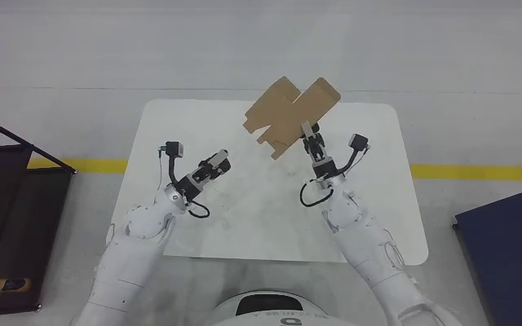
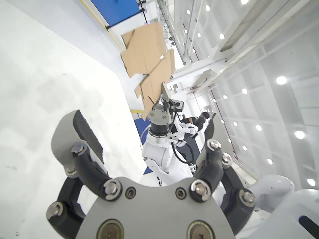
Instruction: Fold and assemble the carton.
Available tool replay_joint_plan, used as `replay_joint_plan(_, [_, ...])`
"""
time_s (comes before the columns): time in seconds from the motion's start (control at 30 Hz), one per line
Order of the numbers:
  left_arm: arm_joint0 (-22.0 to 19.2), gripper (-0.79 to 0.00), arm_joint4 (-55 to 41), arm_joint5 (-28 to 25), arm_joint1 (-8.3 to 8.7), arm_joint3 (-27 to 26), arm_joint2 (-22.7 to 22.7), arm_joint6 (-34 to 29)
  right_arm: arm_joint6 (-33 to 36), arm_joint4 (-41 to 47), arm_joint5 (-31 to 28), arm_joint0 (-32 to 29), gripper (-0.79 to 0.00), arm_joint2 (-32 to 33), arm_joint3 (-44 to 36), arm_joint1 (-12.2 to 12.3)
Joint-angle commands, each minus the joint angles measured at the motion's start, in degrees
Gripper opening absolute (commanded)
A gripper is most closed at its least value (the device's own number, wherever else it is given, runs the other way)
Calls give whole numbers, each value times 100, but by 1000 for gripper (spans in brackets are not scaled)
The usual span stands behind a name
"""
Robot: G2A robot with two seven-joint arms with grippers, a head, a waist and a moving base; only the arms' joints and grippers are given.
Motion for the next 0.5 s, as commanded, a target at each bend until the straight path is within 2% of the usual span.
replay_joint_plan(0.0, [15,-12,-595,135,-16,133,113,-229,-317,624,-287,-29,-785,-171,74,-89])
replay_joint_plan(0.1, [-12,-108,-2238,525,-92,313,435,-862,-571,841,-468,174,-785,-440,411,-220])
replay_joint_plan(0.17, [-135,-191,-2751,648,-132,584,581,-1146,-651,1140,-678,270,-785,-643,554,-317])
replay_joint_plan(0.2, [-206,-262,-3017,680,-165,681,674,-1190,-648,1206,-722,332,-785,-718,637,-354])
replay_joint_plan(0.23, [-296,-388,-3149,658,-197,766,770,-1205,-665,1239,-754,388,-785,-773,711,-387])
replay_joint_plan(0.3, [-500,-431,-3352,577,-269,883,972,-1205,-733,1316,-810,463,-785,-856,828,-449])
replay_joint_plan(0.47, [-1011,-453,-3226,200,-418,1134,1345,-953,-987,911,-756,592,-785,-903,1015,-534])
